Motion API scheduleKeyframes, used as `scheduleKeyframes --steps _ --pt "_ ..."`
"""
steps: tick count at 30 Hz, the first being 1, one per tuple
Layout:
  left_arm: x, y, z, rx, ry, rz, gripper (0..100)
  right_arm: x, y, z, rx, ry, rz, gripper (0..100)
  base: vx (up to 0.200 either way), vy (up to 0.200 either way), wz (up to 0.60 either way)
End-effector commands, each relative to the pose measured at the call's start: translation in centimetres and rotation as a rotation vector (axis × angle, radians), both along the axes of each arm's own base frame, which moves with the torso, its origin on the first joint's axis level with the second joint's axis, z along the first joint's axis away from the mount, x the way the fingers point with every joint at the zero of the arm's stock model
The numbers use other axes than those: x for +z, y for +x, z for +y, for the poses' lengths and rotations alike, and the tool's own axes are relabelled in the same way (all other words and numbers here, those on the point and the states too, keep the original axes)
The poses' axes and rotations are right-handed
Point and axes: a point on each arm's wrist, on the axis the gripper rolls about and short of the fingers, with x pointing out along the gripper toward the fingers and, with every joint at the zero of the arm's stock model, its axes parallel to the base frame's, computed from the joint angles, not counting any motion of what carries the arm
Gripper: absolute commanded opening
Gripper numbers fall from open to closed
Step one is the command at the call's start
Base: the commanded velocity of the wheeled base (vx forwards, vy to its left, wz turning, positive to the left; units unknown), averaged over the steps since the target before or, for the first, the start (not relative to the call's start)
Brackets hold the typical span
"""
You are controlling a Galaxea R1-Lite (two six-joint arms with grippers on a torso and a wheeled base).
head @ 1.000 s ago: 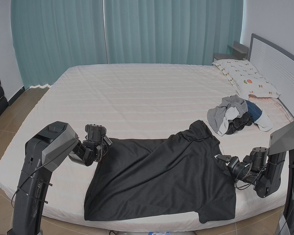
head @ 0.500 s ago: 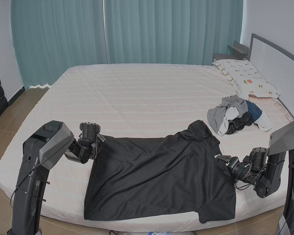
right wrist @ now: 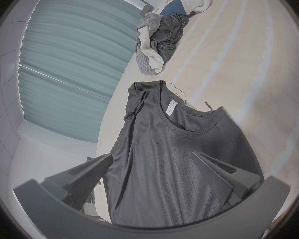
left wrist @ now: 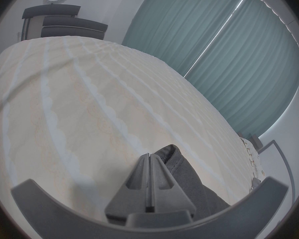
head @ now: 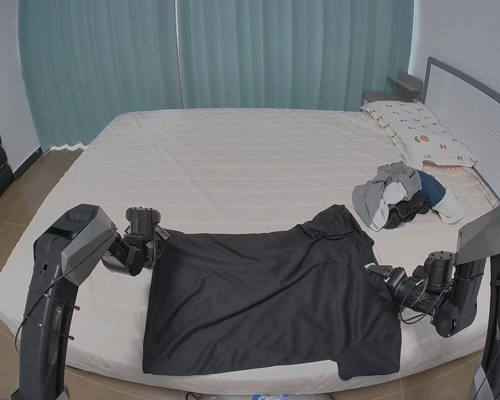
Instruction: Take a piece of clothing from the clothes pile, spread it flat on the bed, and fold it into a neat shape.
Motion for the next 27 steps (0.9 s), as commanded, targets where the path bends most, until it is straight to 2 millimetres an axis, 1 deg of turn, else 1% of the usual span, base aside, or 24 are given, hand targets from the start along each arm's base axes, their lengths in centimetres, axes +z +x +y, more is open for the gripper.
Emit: scheduleKeyframes --steps 1,12,16,22,27 --pt "0.3 0.1 0.8 0.021 -0.006 -0.008 0 0.0 0.0 0.0 0.000 0.001 -0.007 100 0.000 0.000 0.00" --pt "0.6 0.3 2.8 0.069 -0.020 -0.015 0 0.0 0.1 0.0 -0.003 0.000 -0.010 100 0.000 0.000 0.00" --pt "0.7 0.5 3.3 0.079 -0.022 -0.025 0 0.0 0.1 0.0 -0.002 -0.002 -0.010 100 0.000 0.000 0.00" --pt "1.2 0.8 3.2 0.080 -0.025 -0.041 0 0.1 0.3 -0.1 -0.004 0.001 -0.014 100 0.000 0.000 0.00" --pt "1.6 1.2 3.8 0.098 -0.037 -0.065 0 0.2 0.5 -0.3 -0.011 0.004 -0.024 100 0.000 0.000 0.00"
